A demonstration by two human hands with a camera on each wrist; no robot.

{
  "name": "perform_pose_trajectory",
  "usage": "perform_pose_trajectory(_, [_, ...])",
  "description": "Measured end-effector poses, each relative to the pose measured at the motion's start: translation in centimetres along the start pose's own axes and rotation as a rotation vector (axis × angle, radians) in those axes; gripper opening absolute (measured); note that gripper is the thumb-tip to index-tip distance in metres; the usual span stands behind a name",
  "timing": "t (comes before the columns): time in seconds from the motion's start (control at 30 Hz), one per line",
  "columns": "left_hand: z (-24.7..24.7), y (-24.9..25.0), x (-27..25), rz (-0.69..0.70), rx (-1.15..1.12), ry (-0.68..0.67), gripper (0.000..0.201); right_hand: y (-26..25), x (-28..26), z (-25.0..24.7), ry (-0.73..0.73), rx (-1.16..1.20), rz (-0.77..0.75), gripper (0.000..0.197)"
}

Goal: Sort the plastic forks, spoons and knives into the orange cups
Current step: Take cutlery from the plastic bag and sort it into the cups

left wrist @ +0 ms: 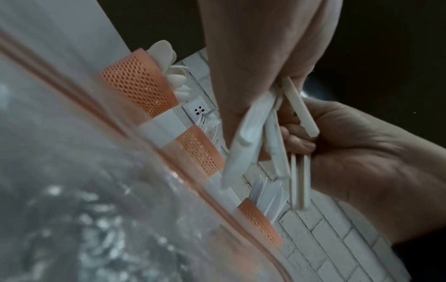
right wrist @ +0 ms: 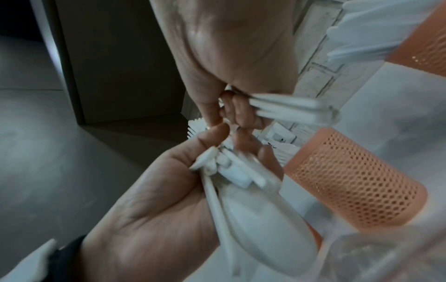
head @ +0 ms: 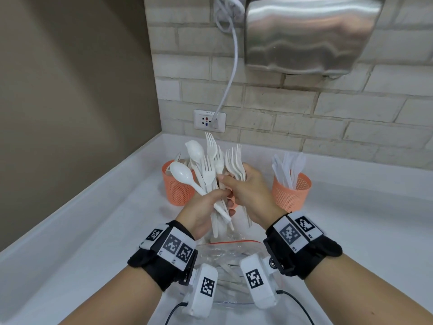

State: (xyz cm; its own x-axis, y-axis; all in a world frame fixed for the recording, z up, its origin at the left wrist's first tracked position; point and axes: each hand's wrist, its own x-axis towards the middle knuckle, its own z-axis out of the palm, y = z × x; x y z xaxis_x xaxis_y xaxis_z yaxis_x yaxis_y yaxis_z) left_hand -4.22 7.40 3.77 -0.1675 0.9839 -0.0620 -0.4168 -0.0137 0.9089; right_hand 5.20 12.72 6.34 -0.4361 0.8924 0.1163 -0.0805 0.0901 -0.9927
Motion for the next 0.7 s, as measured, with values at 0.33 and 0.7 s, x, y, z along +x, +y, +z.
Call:
perform_pose_trajectory(0.33, [-0.5,0.2,-0.3,-0.035,-0.037,0.005,0.017,0.1,0.2,0.2,-0.019,-0.110,-0.027,0.016])
perform_pose_trajectory(0.7, [-0.2,-0.1,-0.4,0.156,0.278,0.012,0.018,-0.5,0.1,0.8,-0.104,-0.157,-0.082,0.014])
